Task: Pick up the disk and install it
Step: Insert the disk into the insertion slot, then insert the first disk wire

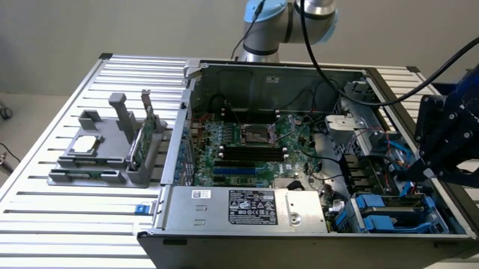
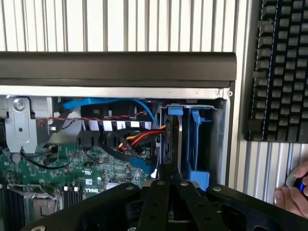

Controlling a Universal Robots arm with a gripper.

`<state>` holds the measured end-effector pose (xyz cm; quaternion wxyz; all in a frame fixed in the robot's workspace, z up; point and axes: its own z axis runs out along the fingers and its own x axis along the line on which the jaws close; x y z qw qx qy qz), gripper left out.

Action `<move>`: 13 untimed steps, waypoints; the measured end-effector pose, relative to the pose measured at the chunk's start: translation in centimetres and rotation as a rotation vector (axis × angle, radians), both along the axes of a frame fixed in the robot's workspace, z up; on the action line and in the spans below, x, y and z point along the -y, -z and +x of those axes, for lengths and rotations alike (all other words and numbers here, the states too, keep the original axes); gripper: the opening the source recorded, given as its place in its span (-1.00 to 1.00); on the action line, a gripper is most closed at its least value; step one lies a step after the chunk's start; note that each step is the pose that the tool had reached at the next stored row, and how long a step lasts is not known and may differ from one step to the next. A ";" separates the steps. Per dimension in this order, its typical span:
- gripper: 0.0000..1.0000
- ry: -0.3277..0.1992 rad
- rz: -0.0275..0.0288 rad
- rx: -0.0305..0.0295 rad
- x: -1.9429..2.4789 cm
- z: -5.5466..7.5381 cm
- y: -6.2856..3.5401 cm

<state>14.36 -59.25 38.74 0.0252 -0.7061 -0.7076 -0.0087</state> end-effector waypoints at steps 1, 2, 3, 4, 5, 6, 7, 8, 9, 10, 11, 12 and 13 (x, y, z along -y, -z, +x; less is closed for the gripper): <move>-0.79 0.000 -0.0001 -0.0001 0.00 -0.4 -0.01; -0.79 0.000 0.0000 0.0000 0.00 -0.9 0.00; -0.79 0.000 -0.0001 0.0000 0.00 -1.3 0.00; -0.79 0.000 -0.0001 0.0000 0.00 -1.7 0.00; -0.79 0.000 -0.0001 0.0000 -0.03 -2.0 0.00; -0.79 0.000 0.0000 0.0000 -0.09 -2.2 0.00; -0.79 0.000 -0.0001 0.0002 -0.11 -2.3 -0.01; -0.79 0.000 0.0000 0.0002 -0.11 -2.3 0.00; -0.79 0.000 -0.0001 0.0004 -0.11 -2.3 0.00; -0.79 0.000 -0.0001 0.0007 -0.11 -2.3 0.00; -0.79 0.000 0.0000 0.0010 -0.11 -2.3 0.00; -0.79 0.000 -0.0001 0.0011 -0.11 -2.3 0.00; -0.79 0.000 0.0000 0.0013 -0.12 -2.3 0.00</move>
